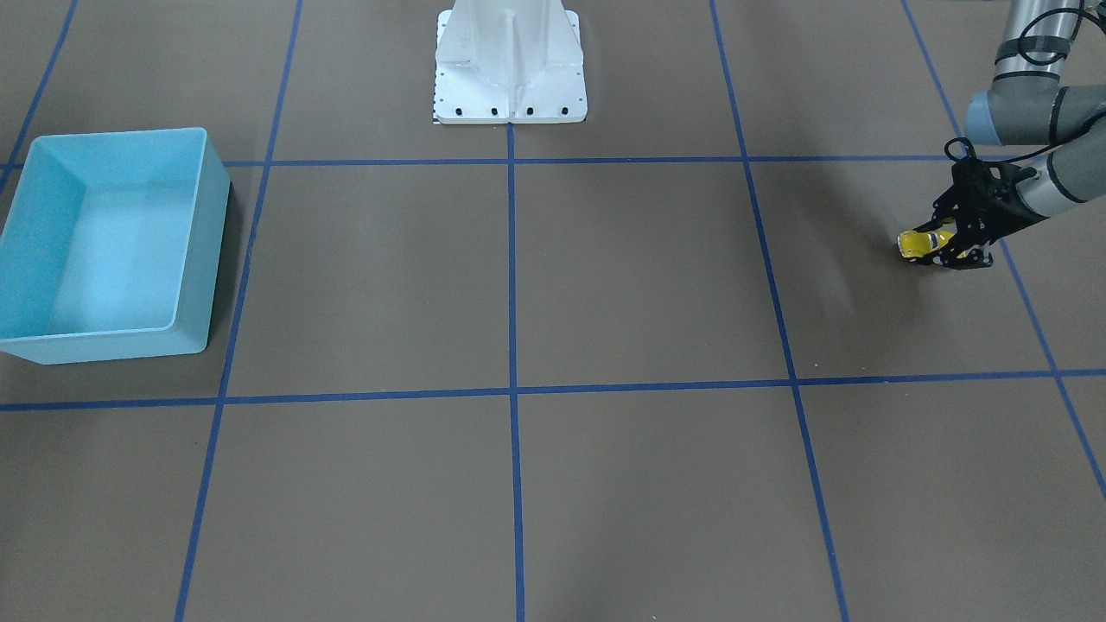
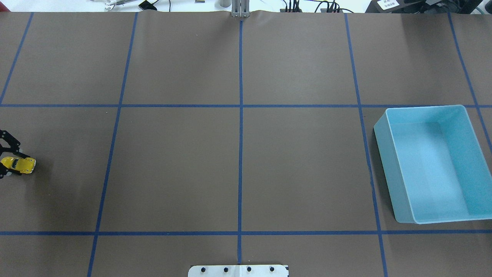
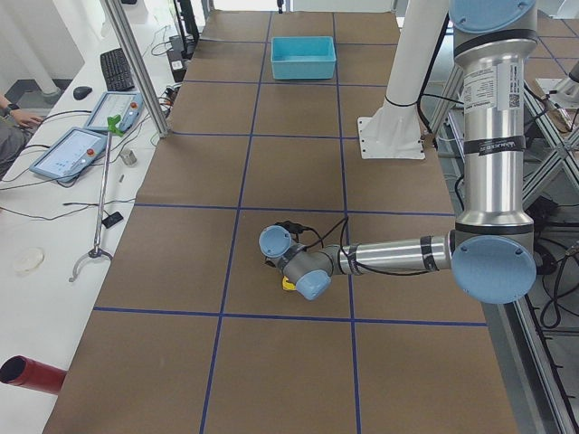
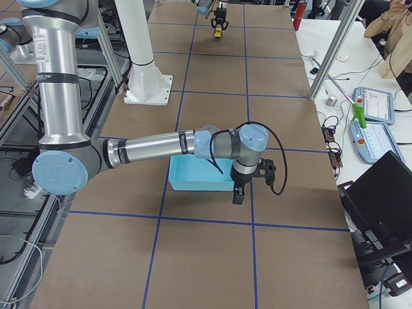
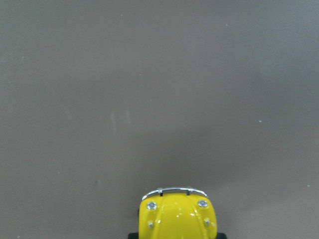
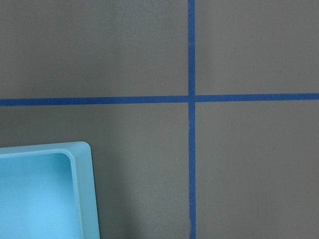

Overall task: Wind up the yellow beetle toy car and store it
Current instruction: 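Keep dragging the car backward, away from the blue bin, with the left gripper, then release the car from the left gripper so it rolls toward the bin, then move the right gripper from beside the bin down over the car, then close the right gripper around the yellow car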

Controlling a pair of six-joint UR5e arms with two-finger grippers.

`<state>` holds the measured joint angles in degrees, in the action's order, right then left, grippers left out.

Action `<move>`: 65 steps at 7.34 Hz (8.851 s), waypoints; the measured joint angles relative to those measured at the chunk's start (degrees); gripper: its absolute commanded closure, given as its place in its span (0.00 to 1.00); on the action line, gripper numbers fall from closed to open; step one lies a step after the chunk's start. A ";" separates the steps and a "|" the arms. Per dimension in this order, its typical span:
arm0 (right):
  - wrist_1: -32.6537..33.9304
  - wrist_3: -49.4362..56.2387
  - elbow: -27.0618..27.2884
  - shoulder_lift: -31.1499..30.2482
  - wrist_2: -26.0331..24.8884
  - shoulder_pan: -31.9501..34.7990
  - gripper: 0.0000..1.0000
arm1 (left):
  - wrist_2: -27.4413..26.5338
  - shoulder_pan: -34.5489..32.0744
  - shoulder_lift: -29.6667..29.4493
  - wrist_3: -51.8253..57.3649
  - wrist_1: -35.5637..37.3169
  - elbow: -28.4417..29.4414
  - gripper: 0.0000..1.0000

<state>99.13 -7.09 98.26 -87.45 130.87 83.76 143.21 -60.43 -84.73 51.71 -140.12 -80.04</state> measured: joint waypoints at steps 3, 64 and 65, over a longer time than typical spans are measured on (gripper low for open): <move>-0.03 -0.03 0.00 0.26 0.00 0.00 0.00 | 0.32 -1.14 0.00 2.80 0.02 1.60 1.00; -16.03 5.06 11.22 19.84 -28.47 -67.46 0.00 | -4.88 -34.13 -1.50 -29.82 61.90 -14.62 0.00; -16.11 5.31 10.48 19.93 -29.13 -67.77 0.00 | -4.87 -34.30 -1.50 -29.84 61.90 -14.62 0.00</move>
<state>83.02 -1.78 108.74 -67.52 101.74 15.99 138.34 -94.73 -86.22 21.87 -78.22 -94.66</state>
